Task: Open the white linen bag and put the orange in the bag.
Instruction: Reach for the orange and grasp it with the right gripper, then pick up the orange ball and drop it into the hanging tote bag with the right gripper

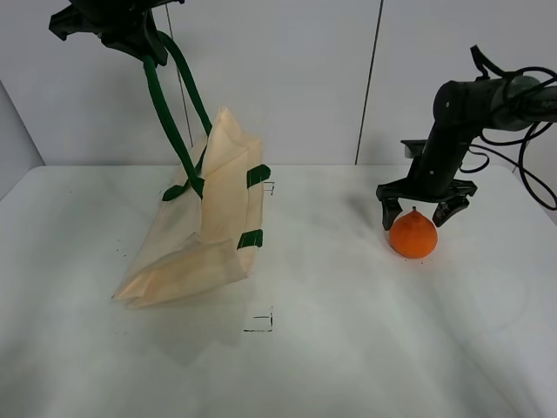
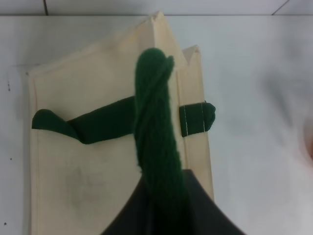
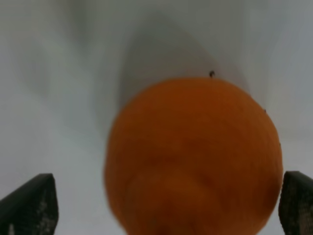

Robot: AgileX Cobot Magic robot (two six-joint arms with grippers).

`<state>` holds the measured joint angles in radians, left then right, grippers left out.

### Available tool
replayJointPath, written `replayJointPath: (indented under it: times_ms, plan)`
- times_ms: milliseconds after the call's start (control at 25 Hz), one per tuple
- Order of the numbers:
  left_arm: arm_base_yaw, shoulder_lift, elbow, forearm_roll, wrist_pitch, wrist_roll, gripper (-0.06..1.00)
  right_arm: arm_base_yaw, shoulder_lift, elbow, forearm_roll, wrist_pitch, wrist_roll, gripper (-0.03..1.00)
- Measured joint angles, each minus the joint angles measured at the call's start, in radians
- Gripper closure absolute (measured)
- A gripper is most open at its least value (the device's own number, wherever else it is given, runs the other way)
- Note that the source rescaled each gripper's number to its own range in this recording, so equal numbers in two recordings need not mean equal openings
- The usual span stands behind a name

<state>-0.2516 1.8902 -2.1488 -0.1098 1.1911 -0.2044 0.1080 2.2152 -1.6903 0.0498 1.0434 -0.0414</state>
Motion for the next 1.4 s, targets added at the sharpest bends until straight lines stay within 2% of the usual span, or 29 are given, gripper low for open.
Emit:
replayJointPath:
  times_ms: [360, 440, 520, 560, 640, 680, 800, 880, 1000, 1160, 1240, 1400]
  plan:
    - [0.000, -0.002, 0.000, 0.000, 0.000, 0.006, 0.94, 0.000, 0.065, -0.001, -0.044, -0.022, 0.041, -0.03]
    - [0.000, -0.002, 0.000, 0.000, 0.000, 0.006, 0.94, 0.000, 0.072, -0.001, -0.050, -0.024, 0.041, 0.04]
    - [0.000, -0.002, 0.000, 0.000, 0.000, 0.007, 0.94, 0.000, 0.072, -0.003, -0.050, -0.028, 0.041, 0.27]
    - [0.000, -0.002, 0.000, 0.000, 0.000, 0.007, 0.94, 0.000, 0.072, -0.008, -0.050, -0.028, 0.041, 0.42]
    - [0.000, -0.002, 0.000, 0.000, 0.000, 0.007, 0.94, 0.000, 0.068, -0.022, -0.050, -0.017, 0.041, 0.82]
    - [0.000, -0.002, 0.000, 0.000, 0.000, 0.007, 0.94, 0.000, 0.060, -0.031, -0.050, -0.010, 0.041, 0.94]
    - [0.000, -0.002, 0.000, 0.000, 0.000, 0.007, 0.94, 0.000, 0.037, -0.075, -0.050, 0.027, 0.041, 0.97]
    - [0.000, -0.002, 0.000, 0.000, 0.000, 0.007, 0.94, 0.005, 0.015, -0.131, -0.015, 0.041, 0.041, 0.97]
    - [0.000, -0.003, 0.000, 0.000, 0.000, 0.007, 0.94, 0.028, -0.027, -0.233, 0.046, 0.090, 0.029, 0.97]
    - [0.000, -0.014, 0.000, 0.000, 0.000, 0.007, 0.94, 0.103, -0.062, -0.393, 0.176, 0.142, -0.003, 0.97]
    - [0.000, -0.020, 0.000, 0.000, 0.000, 0.008, 0.94, 0.148, -0.063, -0.446, 0.252, 0.136, -0.007, 0.97]
    - [0.000, -0.021, 0.000, 0.000, 0.000, 0.008, 0.94, 0.251, -0.059, -0.461, 0.365, 0.056, -0.009, 0.97]
